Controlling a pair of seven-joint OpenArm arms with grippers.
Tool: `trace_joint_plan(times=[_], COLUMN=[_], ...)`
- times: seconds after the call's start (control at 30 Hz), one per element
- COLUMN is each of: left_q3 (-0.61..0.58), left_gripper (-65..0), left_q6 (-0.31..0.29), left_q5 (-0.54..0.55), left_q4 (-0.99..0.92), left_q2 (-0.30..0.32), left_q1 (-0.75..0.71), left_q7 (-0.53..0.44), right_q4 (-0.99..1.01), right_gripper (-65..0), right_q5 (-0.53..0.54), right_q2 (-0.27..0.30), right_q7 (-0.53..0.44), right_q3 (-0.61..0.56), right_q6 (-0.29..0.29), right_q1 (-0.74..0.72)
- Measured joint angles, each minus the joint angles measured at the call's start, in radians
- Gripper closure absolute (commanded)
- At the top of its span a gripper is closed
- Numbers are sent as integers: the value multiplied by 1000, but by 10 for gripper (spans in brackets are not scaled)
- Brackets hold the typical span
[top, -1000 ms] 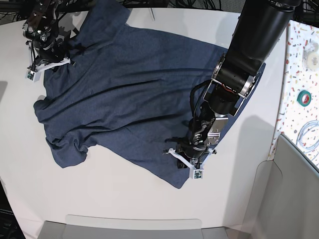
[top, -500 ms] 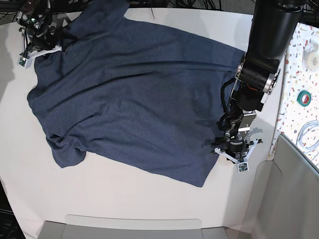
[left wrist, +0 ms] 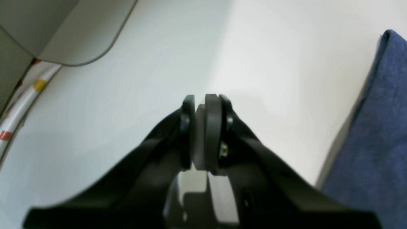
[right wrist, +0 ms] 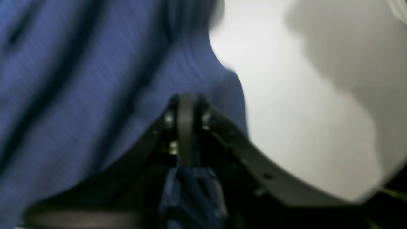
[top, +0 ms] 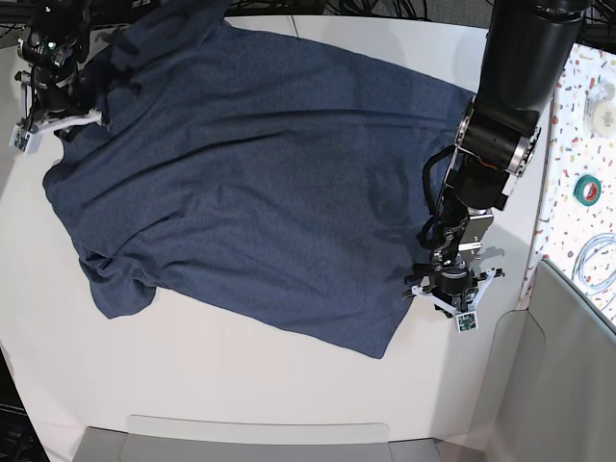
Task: Layout the t-shirt on the table in an organized manner, then fold the t-shirt properly
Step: 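Pull the hem with the left gripper across the shirt toward its middle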
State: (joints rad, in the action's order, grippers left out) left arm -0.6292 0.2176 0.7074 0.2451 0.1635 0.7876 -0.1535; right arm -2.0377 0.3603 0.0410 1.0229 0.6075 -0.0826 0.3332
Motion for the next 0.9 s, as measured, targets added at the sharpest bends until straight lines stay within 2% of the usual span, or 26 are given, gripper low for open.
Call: trace_joint_plan(times=[0.1, 0.17, 0.23, 0.33, 0.4, 0.43, 0.47, 0.5, 0.57, 0.63, 0.67, 0.73, 0.8, 0.9], left_q3=[1, 31, 86, 150, 169, 187, 203, 217, 236, 245, 246, 246, 249, 230], left_gripper=[-51, -51, -51, -52, -52, -52, -52, -52, -53, -53, -53, -53, -53, -53], left_q6=[0, -10, -5, 4, 16, 26, -3, -7, -22, 11, -50, -100, -200, -383], left_q5=[1, -2, 2, 6, 4, 9, 4, 10, 6, -5, -6, -9, 38, 143], left_q4=[106, 213, 339, 517, 646, 738, 821, 924, 1104, 1279, 1353, 1506, 1607, 1571], left_q2=[1, 12, 33, 60, 75, 76, 85, 90, 101, 111, 116, 115, 60, 13], left_q1=[-33, -81, -144, -253, -326, -372, -409, -449, -511, -540, -550, -561, -562, -572], left_q7=[-3, 2, 13, 23, 132, 213, 262, 369, 476, 649, 676, 813, 922, 1146], right_q4=[1, 3, 10, 143, 268, 327, 375, 424, 528, 628, 671, 752, 814, 909], right_gripper=[-139, -140, -138, -137, -112, -74, -27, 0, 0, 0, 0, 0, 0, 0], right_q5=[66, 114, 115, 149, 116, 112, 106, 117, 119, 141, 124, 117, 116, 119], right_q2=[18, 49, 71, 119, 154, 177, 187, 196, 206, 229, 239, 267, 294, 297], right_q7=[49, 51, 48, 37, 42, 44, 45, 43, 44, 48, 49, 40, 38, -9], right_q3=[2, 4, 7, 30, 45, 56, 55, 57, 51, 43, 43, 38, 0, -73], right_q6=[0, 0, 3, -12, 8, 7, 10, 8, 9, -4, -3, 6, 8, 7], right_q1=[-82, -144, -222, -348, -424, -458, -488, -525, -610, -680, -711, -764, -809, -874])
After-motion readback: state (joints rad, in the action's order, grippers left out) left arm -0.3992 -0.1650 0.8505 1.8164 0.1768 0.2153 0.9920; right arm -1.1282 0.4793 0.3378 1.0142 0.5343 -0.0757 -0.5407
